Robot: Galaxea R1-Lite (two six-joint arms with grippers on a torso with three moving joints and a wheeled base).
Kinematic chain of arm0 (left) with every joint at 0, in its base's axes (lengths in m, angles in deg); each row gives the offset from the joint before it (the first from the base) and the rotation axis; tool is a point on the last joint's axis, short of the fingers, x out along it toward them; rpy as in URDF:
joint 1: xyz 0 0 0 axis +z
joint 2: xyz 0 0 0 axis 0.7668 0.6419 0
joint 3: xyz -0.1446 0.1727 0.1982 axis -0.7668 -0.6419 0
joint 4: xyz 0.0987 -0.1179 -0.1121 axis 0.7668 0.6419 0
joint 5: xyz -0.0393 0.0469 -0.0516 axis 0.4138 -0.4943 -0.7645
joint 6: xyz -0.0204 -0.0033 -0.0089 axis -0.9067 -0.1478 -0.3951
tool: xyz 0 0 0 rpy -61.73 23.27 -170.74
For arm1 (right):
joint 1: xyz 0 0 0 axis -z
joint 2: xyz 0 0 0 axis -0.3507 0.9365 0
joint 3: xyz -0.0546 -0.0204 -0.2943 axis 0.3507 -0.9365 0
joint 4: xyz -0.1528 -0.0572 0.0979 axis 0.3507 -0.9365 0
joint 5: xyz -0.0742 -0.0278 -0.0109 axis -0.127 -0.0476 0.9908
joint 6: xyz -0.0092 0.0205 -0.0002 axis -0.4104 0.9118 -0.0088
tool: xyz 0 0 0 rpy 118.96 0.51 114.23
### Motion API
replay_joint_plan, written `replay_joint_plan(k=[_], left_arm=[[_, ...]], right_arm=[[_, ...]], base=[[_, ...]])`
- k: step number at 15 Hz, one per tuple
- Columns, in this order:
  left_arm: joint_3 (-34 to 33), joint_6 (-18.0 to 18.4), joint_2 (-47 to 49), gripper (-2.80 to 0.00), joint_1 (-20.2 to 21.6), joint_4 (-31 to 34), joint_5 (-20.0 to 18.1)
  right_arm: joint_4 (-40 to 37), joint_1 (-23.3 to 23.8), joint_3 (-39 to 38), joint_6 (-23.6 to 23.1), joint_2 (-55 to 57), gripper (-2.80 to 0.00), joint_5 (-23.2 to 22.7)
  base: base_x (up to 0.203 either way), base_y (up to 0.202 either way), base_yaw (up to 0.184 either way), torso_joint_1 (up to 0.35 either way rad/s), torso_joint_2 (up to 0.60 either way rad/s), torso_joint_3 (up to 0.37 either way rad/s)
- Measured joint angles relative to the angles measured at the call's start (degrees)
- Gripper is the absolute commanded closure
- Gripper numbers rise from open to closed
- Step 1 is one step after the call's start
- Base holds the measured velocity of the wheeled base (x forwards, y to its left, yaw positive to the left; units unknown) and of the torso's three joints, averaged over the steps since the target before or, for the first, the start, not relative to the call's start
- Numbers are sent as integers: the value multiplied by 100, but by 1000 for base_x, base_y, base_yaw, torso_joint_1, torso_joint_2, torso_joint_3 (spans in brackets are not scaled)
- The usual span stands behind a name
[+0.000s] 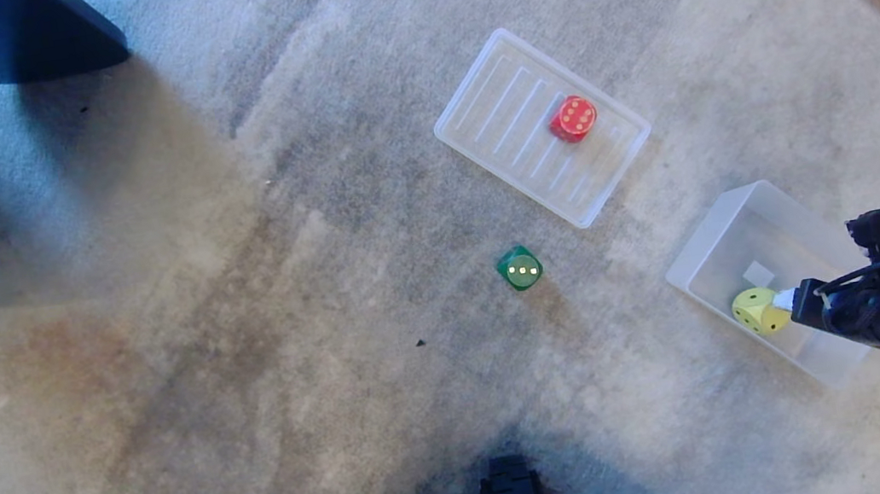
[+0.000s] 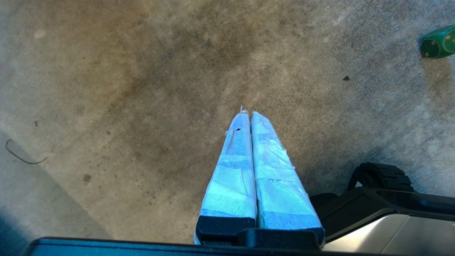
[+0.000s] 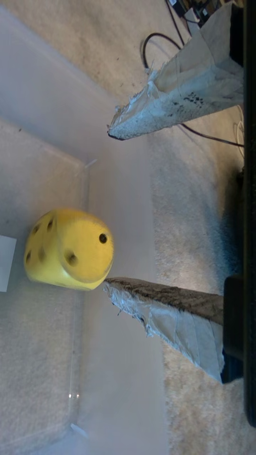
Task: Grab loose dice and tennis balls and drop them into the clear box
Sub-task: Put the toys in the box, then pick up toys out of the box
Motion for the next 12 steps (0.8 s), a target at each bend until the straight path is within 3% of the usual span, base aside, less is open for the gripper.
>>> replay_joint_plan(k=[6, 7, 8, 12], left_arm=[[0, 0, 0, 0, 0, -1, 2], [0, 0, 0, 0, 0, 0, 3], [0, -2, 0, 0, 0, 0, 0], [0, -2, 0, 0, 0, -2, 2]], right_arm=[[-1187, 52, -569, 16, -1717, -280, 13], [-1392, -7, -720, 16, -2134, -230, 20], [-1531, -106, -901, 14, -2584, 0, 22], [-1990, -423, -1695, -382, -4438, 0, 33]], base=[[0, 0, 0, 0, 0, 0], [0, 0, 0, 0, 0, 0], [0, 0, 0, 0, 0, 0], [0, 0, 0, 0, 0, 0]])
